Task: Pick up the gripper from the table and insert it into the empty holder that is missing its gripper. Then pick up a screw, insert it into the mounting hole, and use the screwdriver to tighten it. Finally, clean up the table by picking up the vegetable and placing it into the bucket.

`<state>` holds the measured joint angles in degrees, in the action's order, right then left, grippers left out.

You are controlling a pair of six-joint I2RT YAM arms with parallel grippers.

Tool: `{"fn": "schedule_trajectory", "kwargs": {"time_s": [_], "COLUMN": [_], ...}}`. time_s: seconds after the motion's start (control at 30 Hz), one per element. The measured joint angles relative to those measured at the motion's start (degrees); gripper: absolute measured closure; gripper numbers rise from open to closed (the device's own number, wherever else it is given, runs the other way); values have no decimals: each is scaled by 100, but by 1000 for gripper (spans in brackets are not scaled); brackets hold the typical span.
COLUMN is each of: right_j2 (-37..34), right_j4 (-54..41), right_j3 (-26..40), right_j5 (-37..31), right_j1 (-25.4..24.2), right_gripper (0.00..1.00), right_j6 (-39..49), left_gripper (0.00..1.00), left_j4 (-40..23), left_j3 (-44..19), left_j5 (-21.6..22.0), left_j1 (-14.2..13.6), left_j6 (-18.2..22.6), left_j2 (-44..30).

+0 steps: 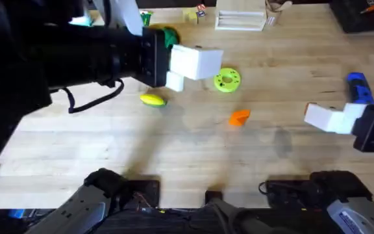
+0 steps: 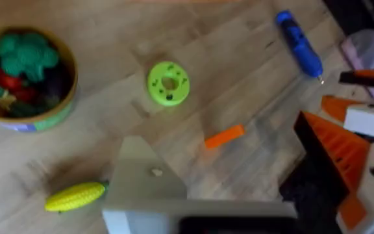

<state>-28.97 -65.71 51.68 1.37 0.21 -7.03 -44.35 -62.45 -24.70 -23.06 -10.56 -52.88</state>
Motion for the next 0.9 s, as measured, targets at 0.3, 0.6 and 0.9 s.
{"fn": "schedule_trajectory", "kwargs": {"time_s": [0.3, 0.6, 0.9], "right_j2": [0, 0, -2], "right_j4": [-346, -346, -346], "right_j3": [0, 0, 0], "right_j5": [0, 0, 1], "right_j1": [0, 0, 0], "right_gripper": [11, 11, 11], "right_j6": [-2, 0, -2], "left_gripper": [7, 6, 8], "left_j4": [8, 345, 1997], "left_j3": [-95, -93, 1219], "left_j5": [19, 321, 667], "left_j1": [-12, -12, -12], "left_j6": [-1, 755, 1795], "left_j2": [366, 301, 1207]}}
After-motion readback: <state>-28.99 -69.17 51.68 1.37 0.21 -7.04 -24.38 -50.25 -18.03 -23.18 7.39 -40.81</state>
